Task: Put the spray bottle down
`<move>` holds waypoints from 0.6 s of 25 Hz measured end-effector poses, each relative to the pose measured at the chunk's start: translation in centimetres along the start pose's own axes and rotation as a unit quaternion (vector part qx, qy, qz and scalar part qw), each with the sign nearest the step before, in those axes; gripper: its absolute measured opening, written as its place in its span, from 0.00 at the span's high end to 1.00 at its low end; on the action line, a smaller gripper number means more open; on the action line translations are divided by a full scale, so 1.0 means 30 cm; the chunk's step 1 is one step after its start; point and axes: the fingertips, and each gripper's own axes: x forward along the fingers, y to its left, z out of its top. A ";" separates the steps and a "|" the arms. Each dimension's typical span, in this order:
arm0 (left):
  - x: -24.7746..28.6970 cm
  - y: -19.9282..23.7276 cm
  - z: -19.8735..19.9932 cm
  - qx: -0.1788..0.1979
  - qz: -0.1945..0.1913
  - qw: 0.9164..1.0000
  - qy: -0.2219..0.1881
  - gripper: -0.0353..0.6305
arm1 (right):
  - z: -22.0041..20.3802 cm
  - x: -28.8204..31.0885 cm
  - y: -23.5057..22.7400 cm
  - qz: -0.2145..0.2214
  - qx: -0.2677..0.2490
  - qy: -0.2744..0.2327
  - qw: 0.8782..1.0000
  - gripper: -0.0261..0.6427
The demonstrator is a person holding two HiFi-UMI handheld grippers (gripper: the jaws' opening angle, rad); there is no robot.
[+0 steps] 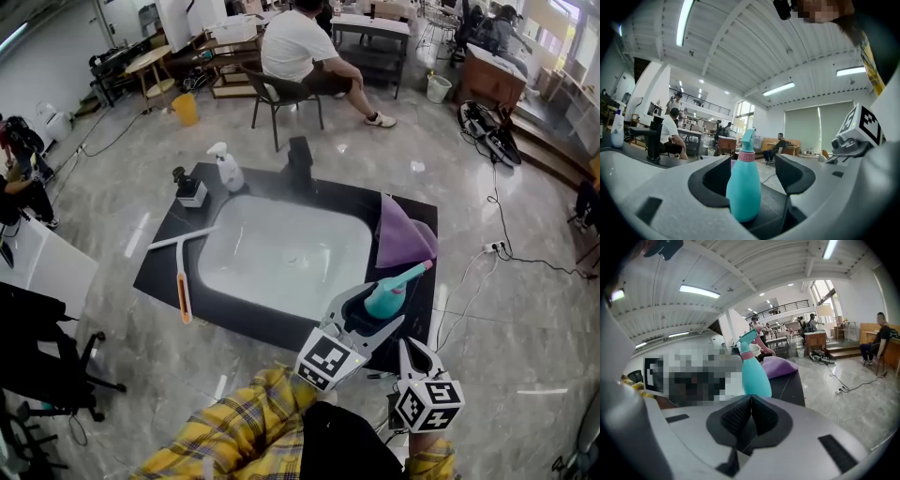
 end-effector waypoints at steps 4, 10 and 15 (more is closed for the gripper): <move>-0.091 -0.023 -0.016 -0.002 -0.011 1.000 0.012 0.54 | -0.018 -0.022 0.033 -0.013 0.006 0.000 1.000 0.95; -0.216 -0.053 -0.008 -0.027 -0.027 0.999 0.015 0.55 | -0.033 -0.060 0.100 -0.023 0.004 -0.007 1.000 0.95; -0.322 -0.073 -0.012 -0.042 -0.038 0.998 0.015 0.68 | -0.062 -0.076 0.178 -0.017 -0.001 -0.006 1.000 0.95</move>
